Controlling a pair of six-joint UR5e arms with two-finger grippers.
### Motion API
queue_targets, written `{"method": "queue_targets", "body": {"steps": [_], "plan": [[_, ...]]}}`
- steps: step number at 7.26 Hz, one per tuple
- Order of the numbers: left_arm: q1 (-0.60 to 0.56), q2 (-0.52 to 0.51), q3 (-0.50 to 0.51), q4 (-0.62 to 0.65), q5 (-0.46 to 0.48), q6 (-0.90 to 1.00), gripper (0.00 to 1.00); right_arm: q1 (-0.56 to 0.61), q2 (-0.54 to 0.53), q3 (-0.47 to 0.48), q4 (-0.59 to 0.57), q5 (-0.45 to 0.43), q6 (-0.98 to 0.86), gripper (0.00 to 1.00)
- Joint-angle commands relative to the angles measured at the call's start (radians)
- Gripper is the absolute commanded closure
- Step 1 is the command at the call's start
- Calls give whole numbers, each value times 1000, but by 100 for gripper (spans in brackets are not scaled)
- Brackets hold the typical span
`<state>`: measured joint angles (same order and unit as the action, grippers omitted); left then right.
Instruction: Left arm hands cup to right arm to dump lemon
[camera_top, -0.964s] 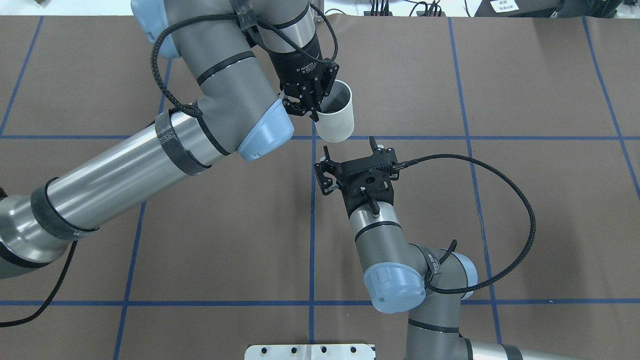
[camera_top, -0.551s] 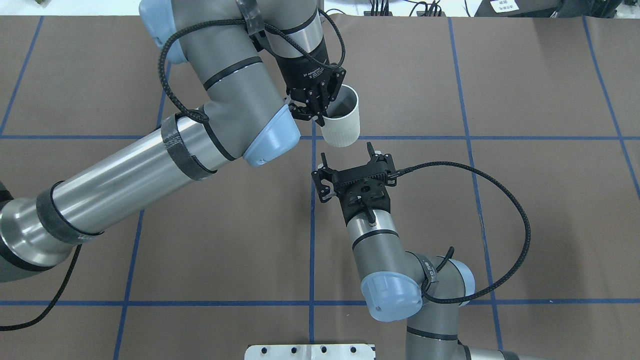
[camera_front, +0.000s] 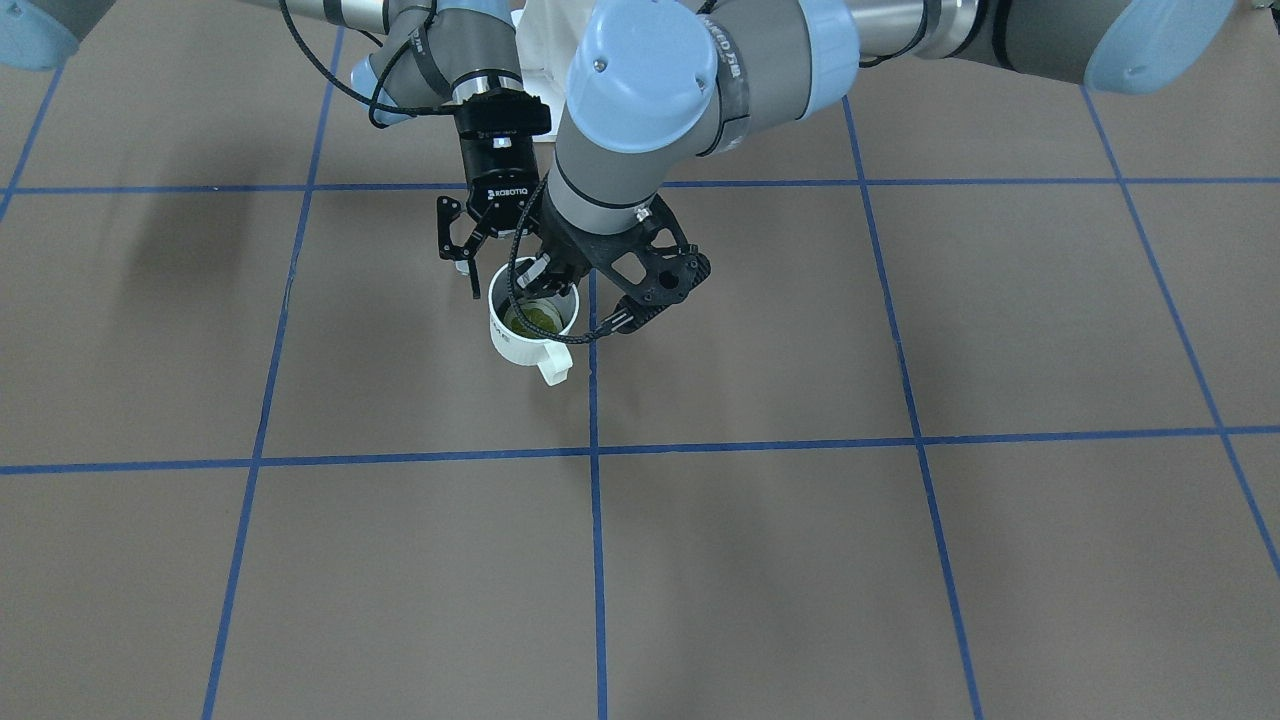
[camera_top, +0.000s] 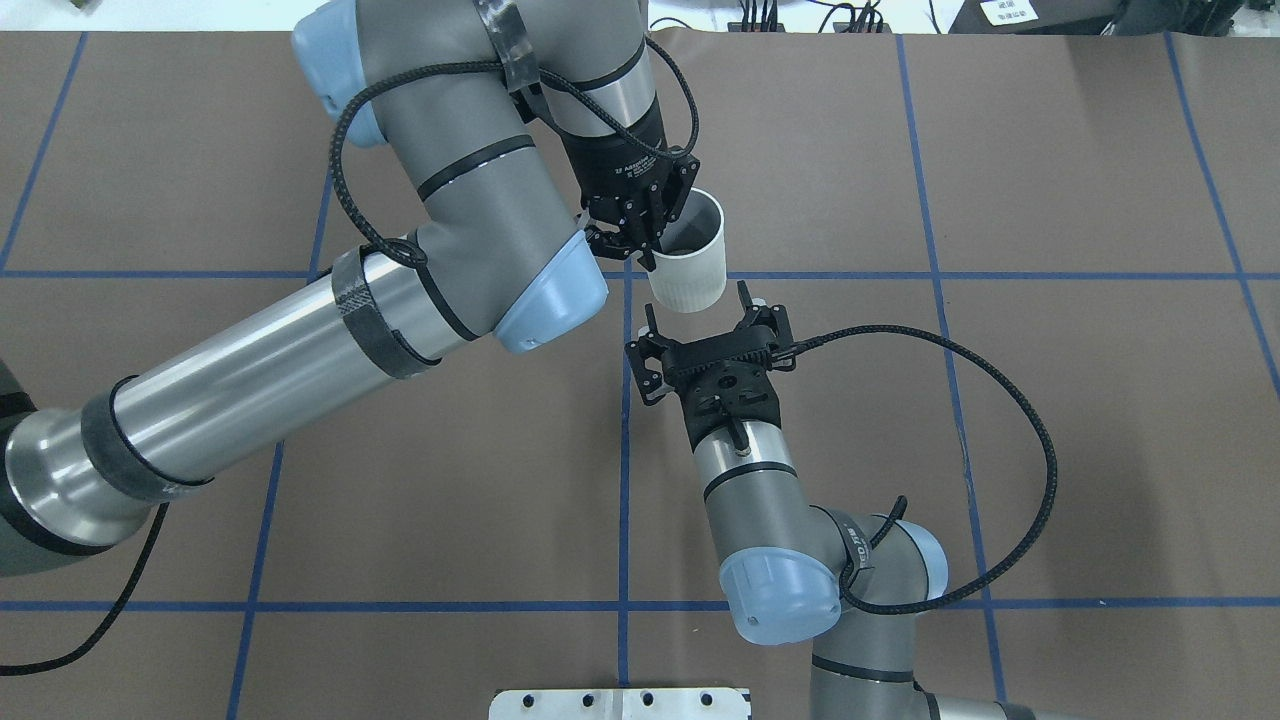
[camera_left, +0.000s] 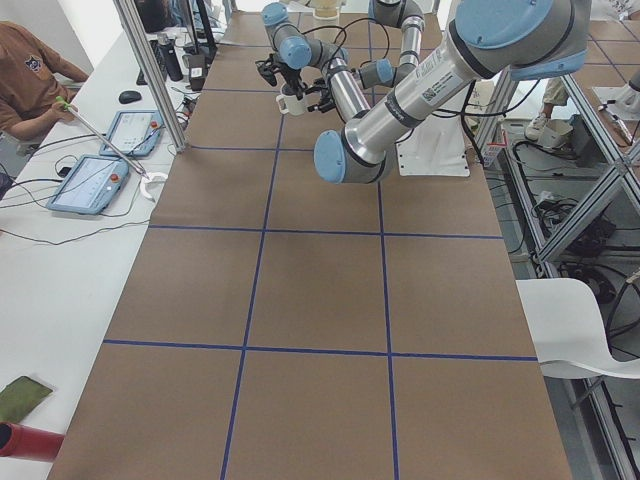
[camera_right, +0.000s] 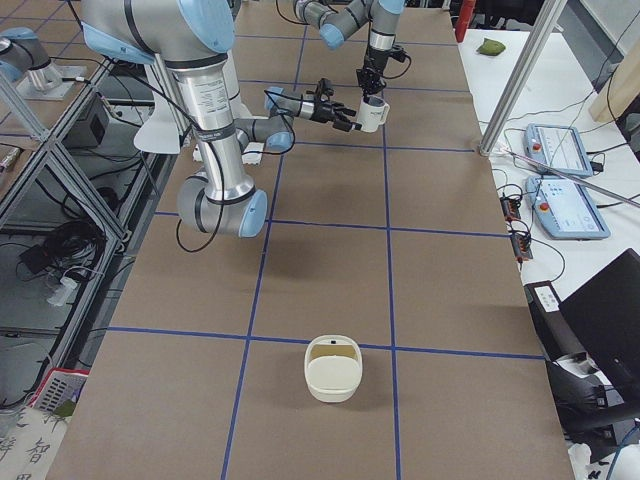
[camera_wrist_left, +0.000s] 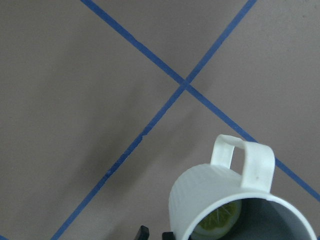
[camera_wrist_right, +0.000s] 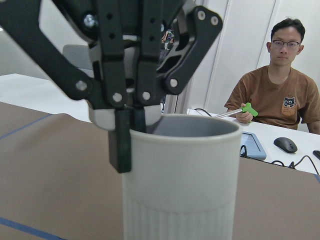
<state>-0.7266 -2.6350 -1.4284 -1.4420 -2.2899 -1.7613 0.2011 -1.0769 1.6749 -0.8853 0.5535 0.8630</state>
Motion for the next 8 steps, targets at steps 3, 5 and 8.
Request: {"method": "queue_targets", "body": {"steps": [3, 5, 8], "plan": [[7, 9, -33, 2, 0, -1, 100, 1, 3, 0, 52, 0, 8, 0], [13, 9, -43, 14, 0, -1, 100, 1, 0, -1, 66, -1, 4, 0], [13, 26, -92, 80, 0, 0, 100, 1, 2, -17, 69, -3, 5, 0]]}}
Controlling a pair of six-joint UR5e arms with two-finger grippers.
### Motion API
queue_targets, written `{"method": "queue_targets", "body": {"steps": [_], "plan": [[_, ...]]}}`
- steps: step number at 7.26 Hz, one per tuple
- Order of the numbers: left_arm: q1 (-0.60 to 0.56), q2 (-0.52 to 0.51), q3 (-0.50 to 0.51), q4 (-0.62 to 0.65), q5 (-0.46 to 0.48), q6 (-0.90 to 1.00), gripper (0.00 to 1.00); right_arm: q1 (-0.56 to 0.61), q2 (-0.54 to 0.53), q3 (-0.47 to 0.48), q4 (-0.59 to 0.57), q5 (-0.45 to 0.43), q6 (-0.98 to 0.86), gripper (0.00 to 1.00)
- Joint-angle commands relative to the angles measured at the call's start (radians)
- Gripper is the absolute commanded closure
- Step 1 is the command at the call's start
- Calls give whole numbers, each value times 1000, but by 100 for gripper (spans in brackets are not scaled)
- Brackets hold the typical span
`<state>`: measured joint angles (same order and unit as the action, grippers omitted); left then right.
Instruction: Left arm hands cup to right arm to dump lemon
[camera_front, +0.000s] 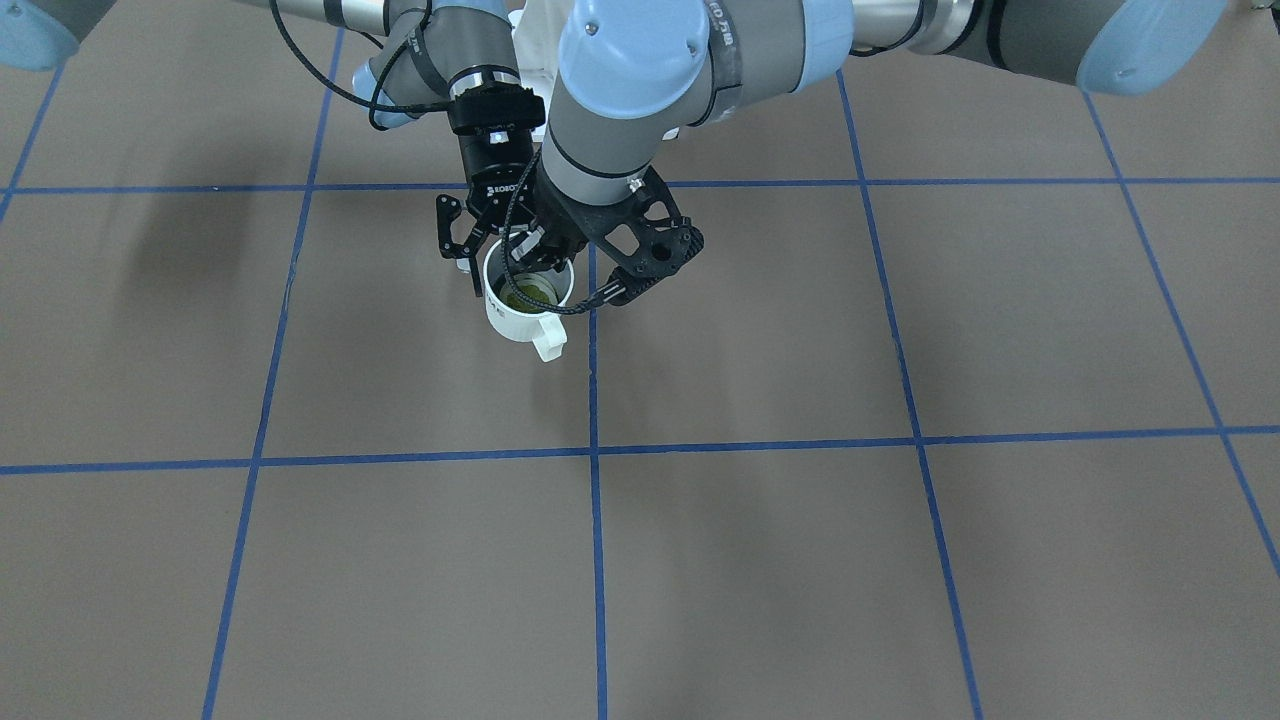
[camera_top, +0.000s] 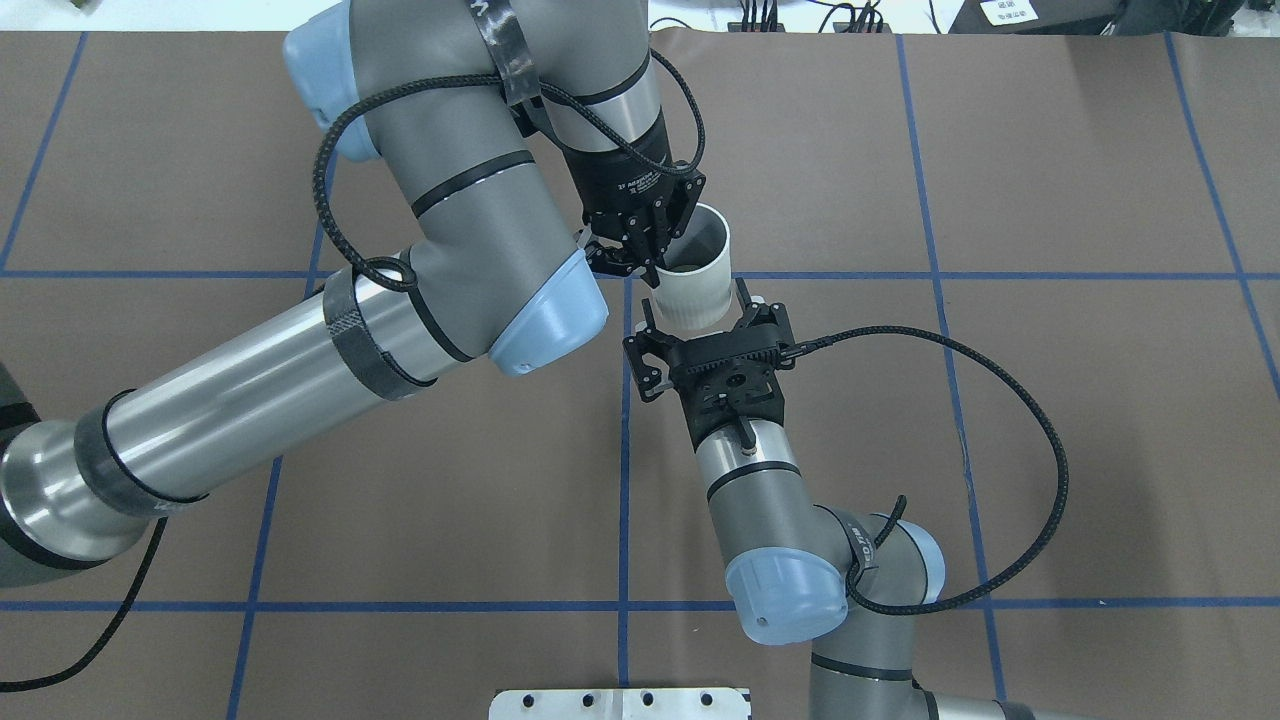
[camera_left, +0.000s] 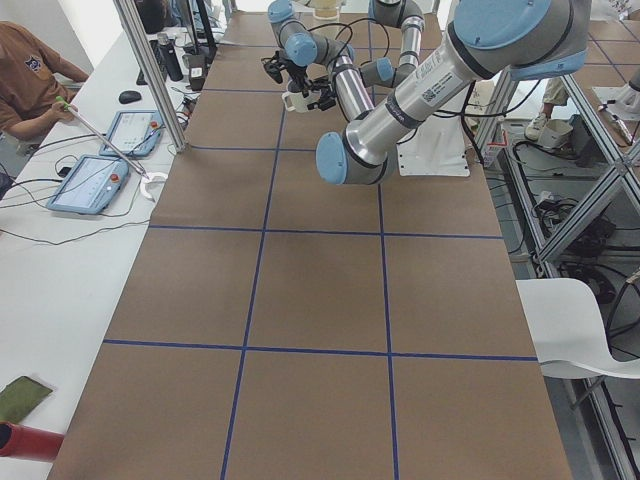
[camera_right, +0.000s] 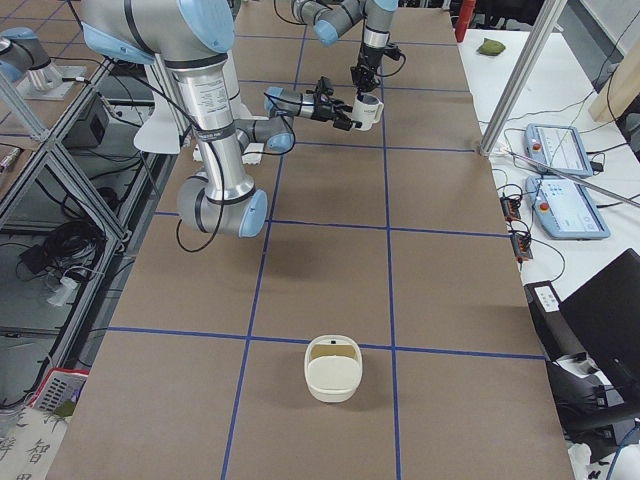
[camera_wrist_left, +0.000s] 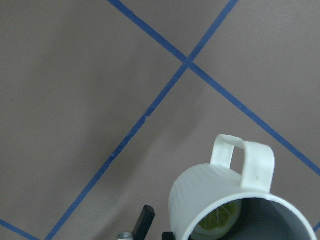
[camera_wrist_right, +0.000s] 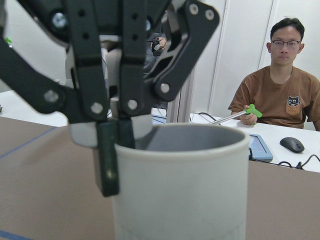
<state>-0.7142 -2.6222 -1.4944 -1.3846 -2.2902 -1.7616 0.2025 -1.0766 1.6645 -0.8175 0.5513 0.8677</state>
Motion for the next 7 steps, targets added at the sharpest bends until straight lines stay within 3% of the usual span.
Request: {"method": "queue_targets", "body": {"steps": [1, 7], "plan": [[7, 16, -26, 22, 0, 1, 100, 3, 1, -6, 1, -1, 2, 0], [30, 5, -32, 25, 0, -2, 100, 15, 10, -8, -5, 1, -3, 1]]}}
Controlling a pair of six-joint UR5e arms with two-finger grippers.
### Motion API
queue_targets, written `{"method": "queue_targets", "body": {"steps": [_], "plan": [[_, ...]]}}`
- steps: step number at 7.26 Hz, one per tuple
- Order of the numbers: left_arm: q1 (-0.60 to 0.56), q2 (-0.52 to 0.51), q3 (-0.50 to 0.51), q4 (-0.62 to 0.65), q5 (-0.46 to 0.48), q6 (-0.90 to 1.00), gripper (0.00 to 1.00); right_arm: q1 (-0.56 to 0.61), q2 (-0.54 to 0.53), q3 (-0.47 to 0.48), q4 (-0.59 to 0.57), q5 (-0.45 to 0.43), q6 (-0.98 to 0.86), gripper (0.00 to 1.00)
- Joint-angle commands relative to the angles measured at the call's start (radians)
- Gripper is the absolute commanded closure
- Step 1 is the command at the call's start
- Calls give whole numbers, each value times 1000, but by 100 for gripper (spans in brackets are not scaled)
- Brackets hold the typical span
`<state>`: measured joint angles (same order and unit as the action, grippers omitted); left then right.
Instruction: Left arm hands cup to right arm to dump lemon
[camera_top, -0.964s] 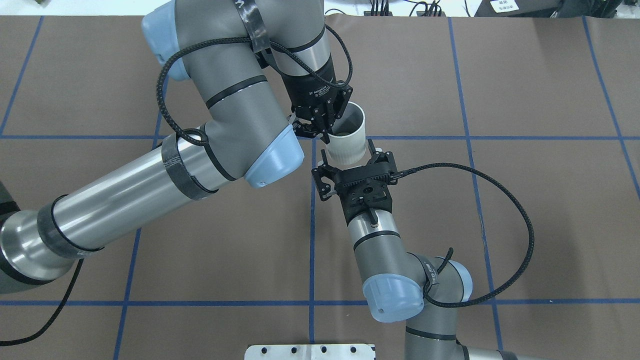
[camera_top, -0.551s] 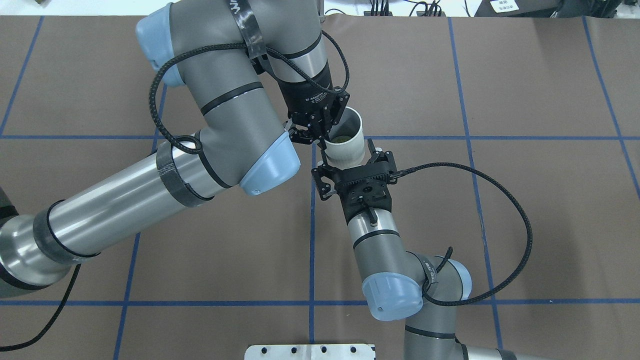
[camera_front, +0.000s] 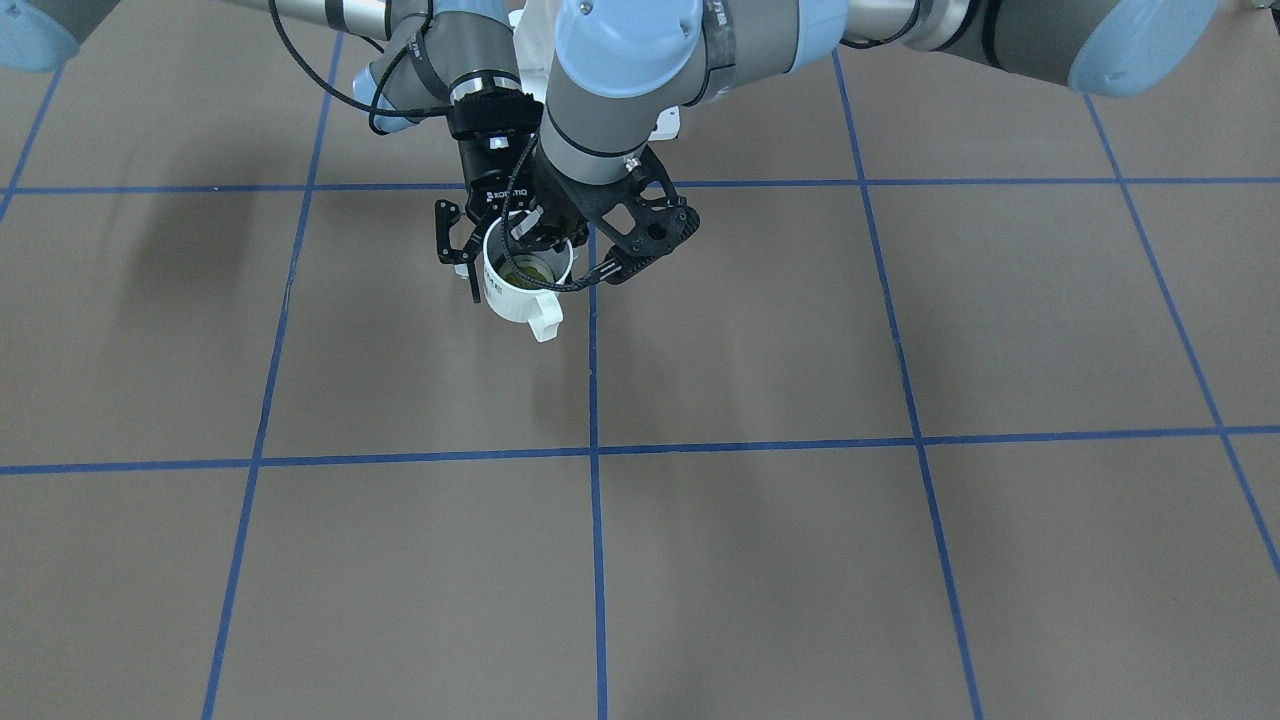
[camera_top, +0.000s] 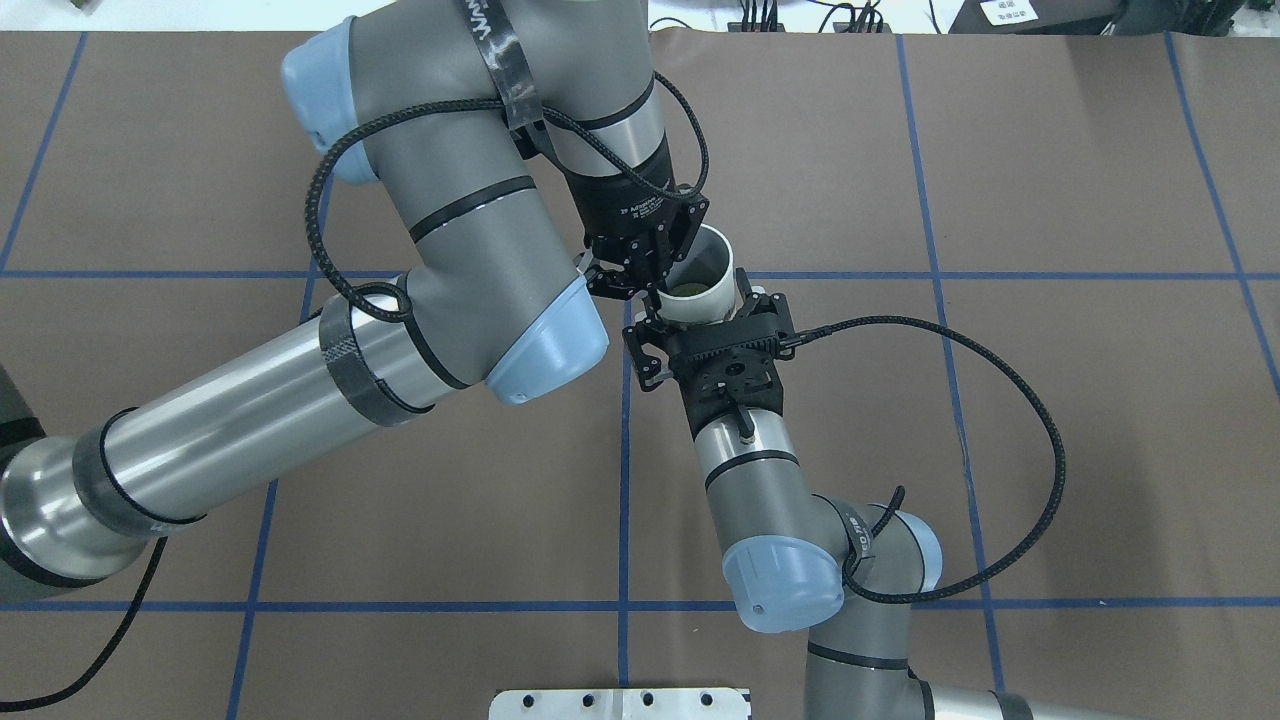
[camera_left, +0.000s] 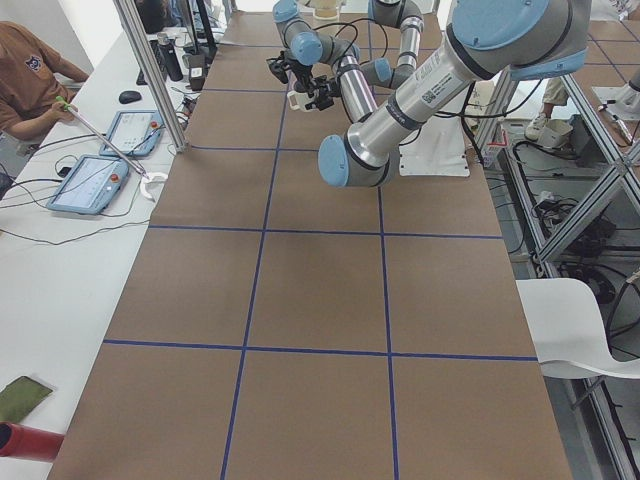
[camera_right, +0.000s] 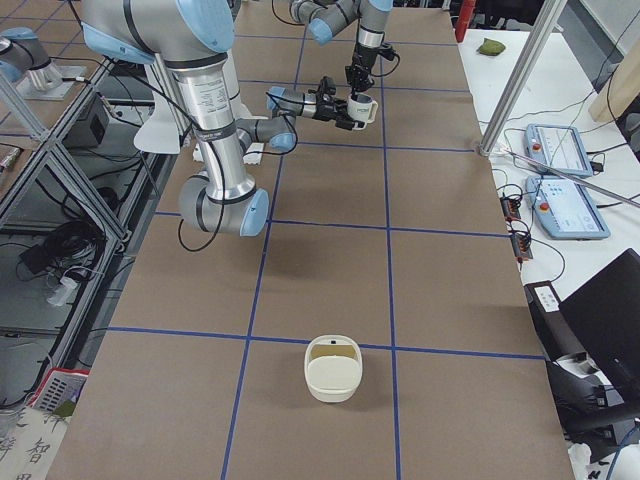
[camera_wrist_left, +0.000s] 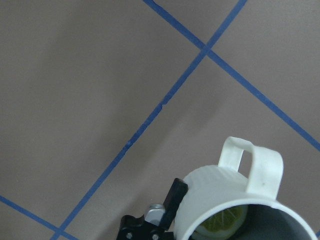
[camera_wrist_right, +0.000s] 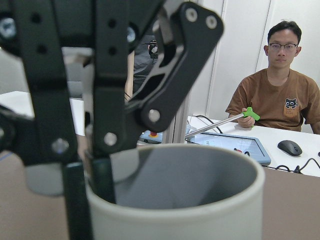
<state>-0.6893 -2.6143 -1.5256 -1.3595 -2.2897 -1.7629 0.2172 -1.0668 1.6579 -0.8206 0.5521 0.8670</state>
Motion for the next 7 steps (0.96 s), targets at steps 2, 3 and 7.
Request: {"method": "queue_targets", "body": {"steps": [2, 3, 7], "plan": [[10, -4, -2, 0, -1, -15, 100, 1, 1, -1, -3, 0, -2, 1], [10, -6, -2, 0, -1, -15, 100, -1, 1, -3, -2, 0, -2, 6], [8, -4, -7, 8, 1, -24, 1, -10, 5, 13, 11, 12, 9, 100]]}}
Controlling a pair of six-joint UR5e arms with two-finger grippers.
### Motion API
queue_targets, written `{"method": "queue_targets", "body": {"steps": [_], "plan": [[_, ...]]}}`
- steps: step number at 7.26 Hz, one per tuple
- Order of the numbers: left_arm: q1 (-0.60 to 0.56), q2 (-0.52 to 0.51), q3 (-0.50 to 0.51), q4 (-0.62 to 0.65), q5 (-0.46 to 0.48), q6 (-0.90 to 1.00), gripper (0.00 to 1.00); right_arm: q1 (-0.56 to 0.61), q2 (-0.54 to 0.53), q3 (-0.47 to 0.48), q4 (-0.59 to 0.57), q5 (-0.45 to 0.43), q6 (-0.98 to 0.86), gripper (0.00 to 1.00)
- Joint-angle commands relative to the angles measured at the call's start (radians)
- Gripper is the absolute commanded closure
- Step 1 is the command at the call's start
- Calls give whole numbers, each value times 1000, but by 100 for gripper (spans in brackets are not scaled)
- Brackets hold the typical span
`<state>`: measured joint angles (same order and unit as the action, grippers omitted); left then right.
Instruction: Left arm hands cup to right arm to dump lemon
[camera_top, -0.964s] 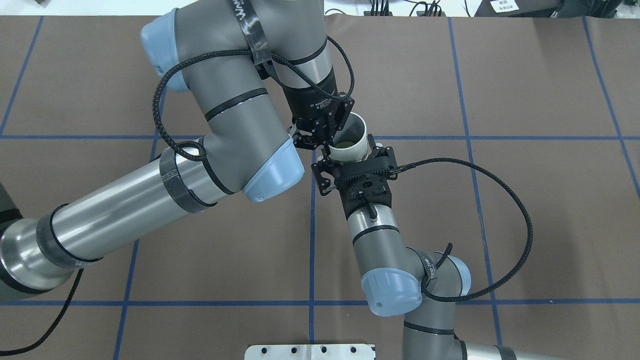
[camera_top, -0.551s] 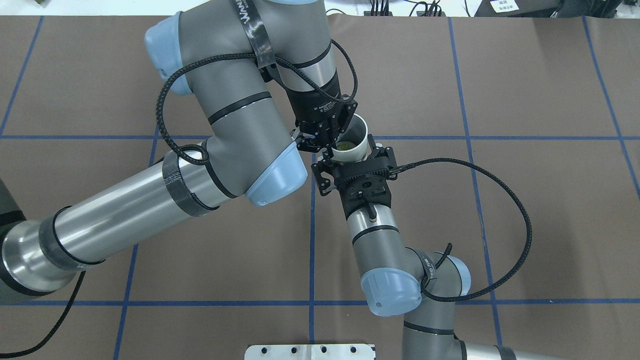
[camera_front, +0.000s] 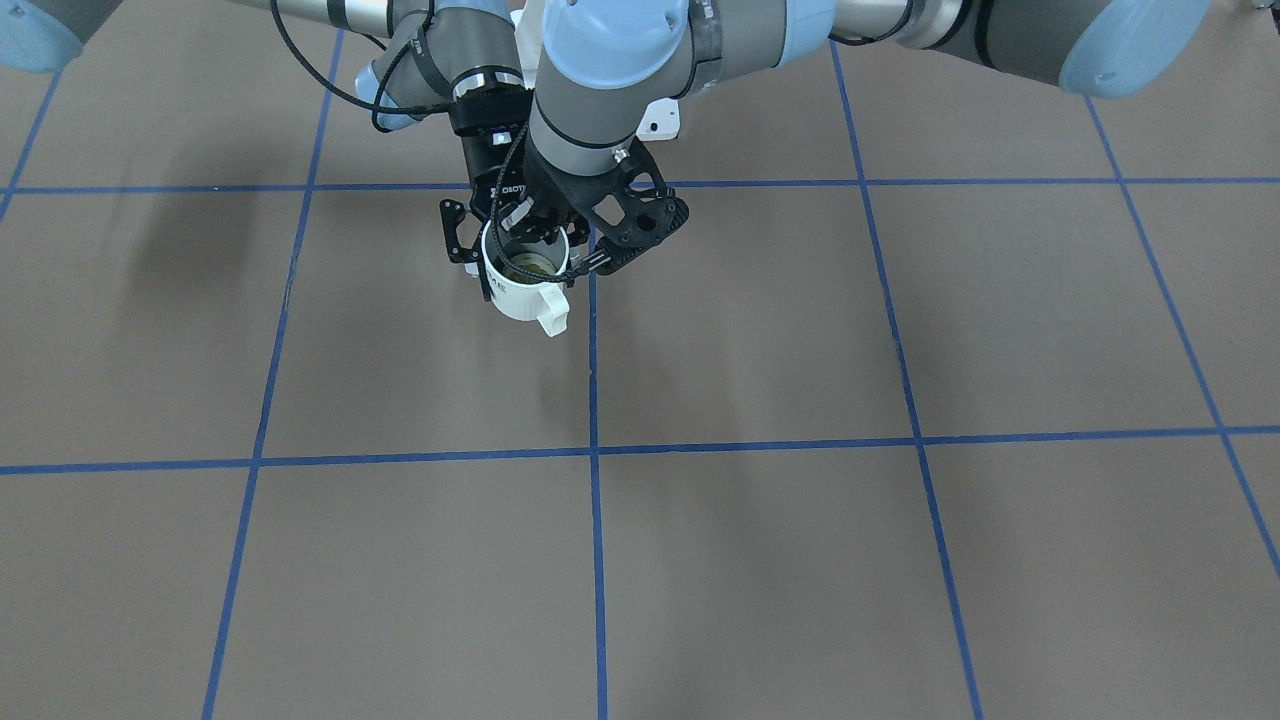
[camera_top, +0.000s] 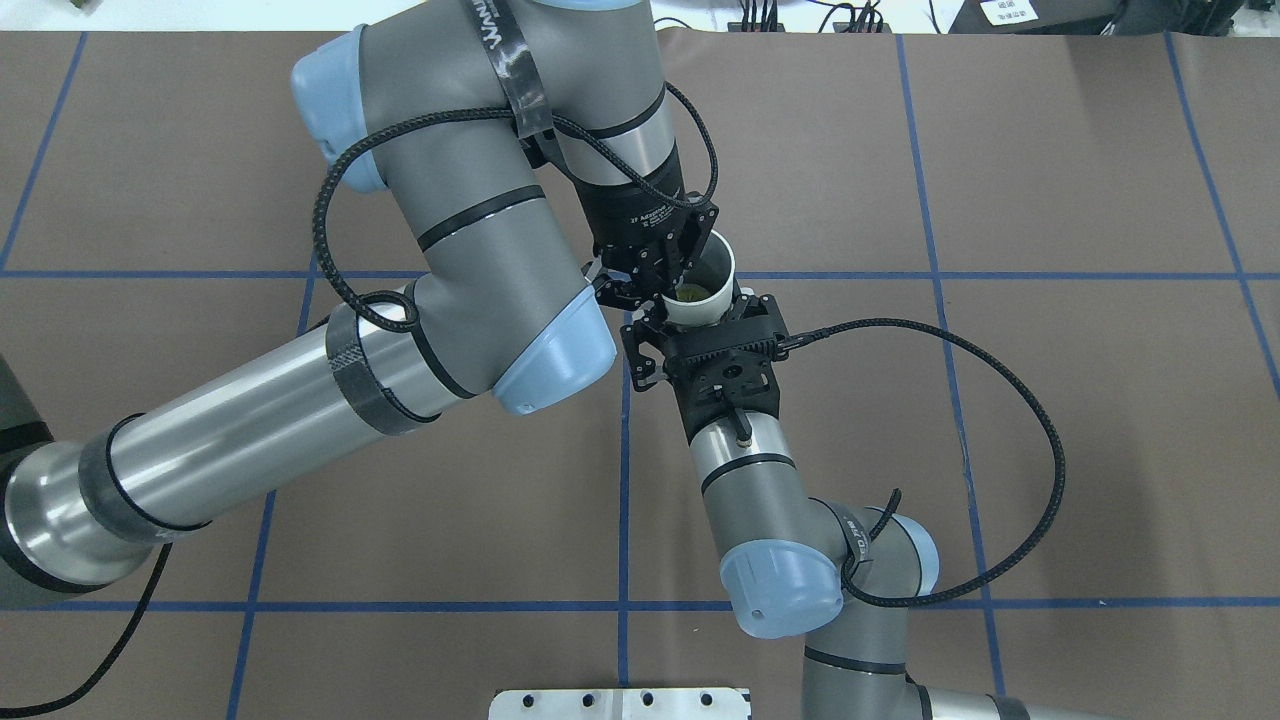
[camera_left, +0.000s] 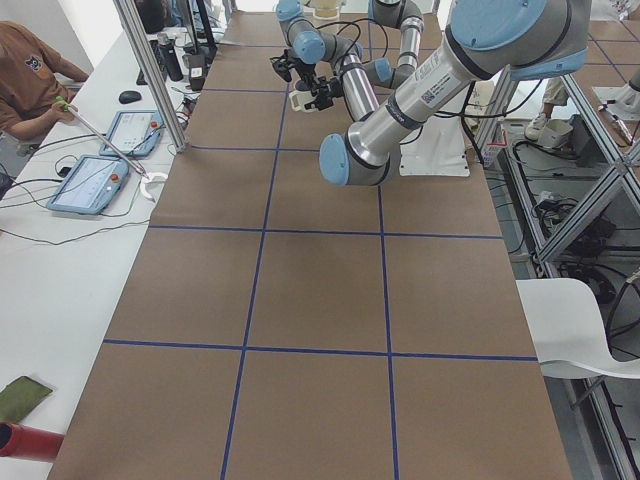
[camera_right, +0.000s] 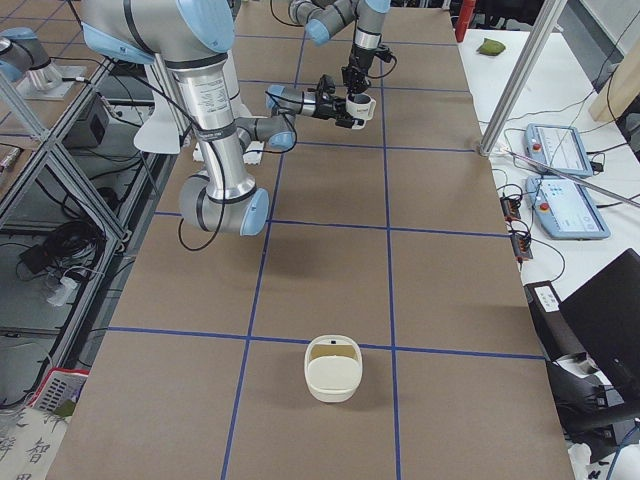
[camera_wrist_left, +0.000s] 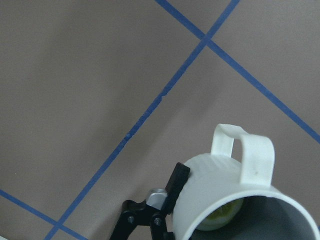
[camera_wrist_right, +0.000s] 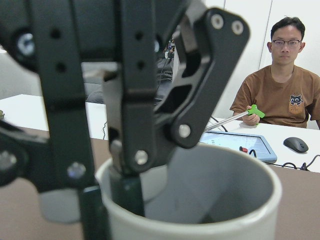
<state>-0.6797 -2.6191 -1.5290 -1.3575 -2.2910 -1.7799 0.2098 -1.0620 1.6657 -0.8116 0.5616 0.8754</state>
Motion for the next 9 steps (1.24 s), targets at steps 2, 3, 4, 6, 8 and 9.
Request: {"method": "queue_targets", "body": {"steps": [2, 3, 4, 6, 8, 9], "plan": [[-62, 16, -101, 12, -1, -9, 0, -3, -1, 2, 11, 1, 1, 100], [-116, 16, -121, 26, -2, 0, 0, -3, -1, 2, 12, 3, 4, 100], [-156, 16, -131, 32, -2, 5, 0, -3, -3, 5, 28, 4, 4, 100], [-255, 46, -149, 34, -4, 75, 0, 17, -22, 12, 46, 39, 4, 100], [-294, 112, -192, 98, -4, 248, 0, 58, -83, 20, 107, 72, 26, 100], [-323, 114, -191, 139, -4, 313, 0, 84, -116, 23, 117, 98, 69, 100]]}}
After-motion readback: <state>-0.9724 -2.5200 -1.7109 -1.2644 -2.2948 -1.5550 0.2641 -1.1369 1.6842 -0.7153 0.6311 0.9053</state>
